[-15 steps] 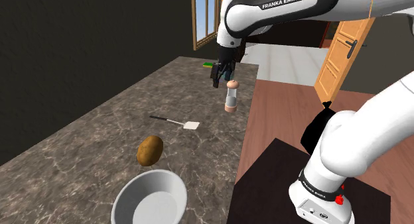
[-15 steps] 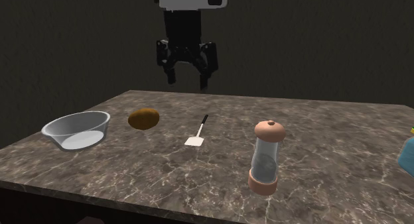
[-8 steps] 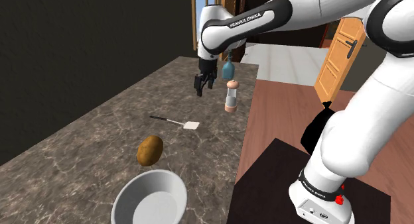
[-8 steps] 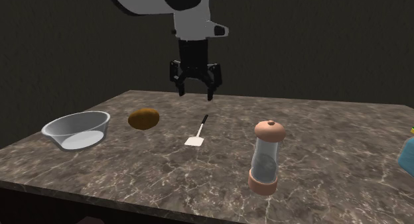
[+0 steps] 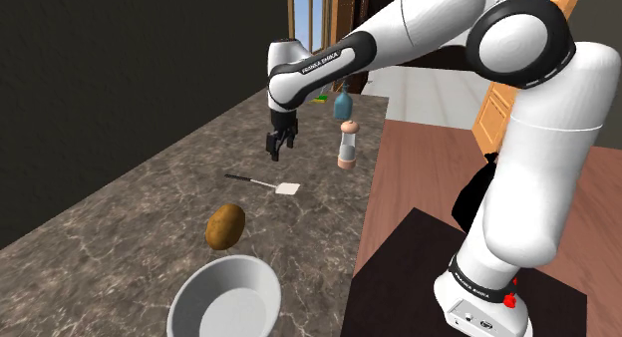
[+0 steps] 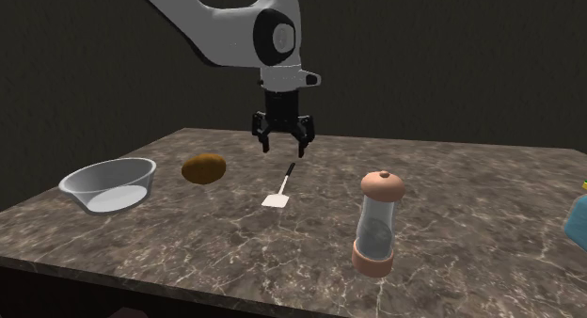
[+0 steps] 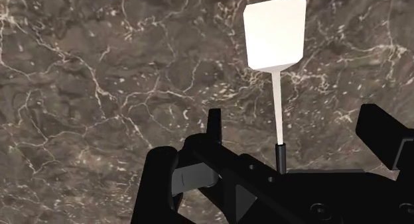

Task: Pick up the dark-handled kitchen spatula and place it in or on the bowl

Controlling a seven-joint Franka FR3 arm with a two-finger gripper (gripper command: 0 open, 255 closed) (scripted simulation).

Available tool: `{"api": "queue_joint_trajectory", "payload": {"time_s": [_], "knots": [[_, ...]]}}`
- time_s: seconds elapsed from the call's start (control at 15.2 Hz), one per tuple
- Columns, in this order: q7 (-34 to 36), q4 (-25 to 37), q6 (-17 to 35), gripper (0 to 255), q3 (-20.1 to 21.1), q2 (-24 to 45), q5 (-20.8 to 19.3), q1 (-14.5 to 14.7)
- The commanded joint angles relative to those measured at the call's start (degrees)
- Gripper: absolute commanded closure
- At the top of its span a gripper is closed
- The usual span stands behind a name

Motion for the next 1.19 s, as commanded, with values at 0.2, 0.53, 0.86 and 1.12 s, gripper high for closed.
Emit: {"api": "queue_joint_trajectory", "payload": {"time_s": [0.2,0.53,0.86,1.12], "knots": [[-0.88,7.64,2.08,0,0.92,10.08,-1.21,1.25],[-1.59,16.76,2.14,0,1.49,19.6,-2.47,2.57],[-1.51,16.11,4.95,0,1.41,21.76,-2.61,2.66],[-1.47,15.9,6.34,0,1.37,22.95,-2.68,2.71]]}}
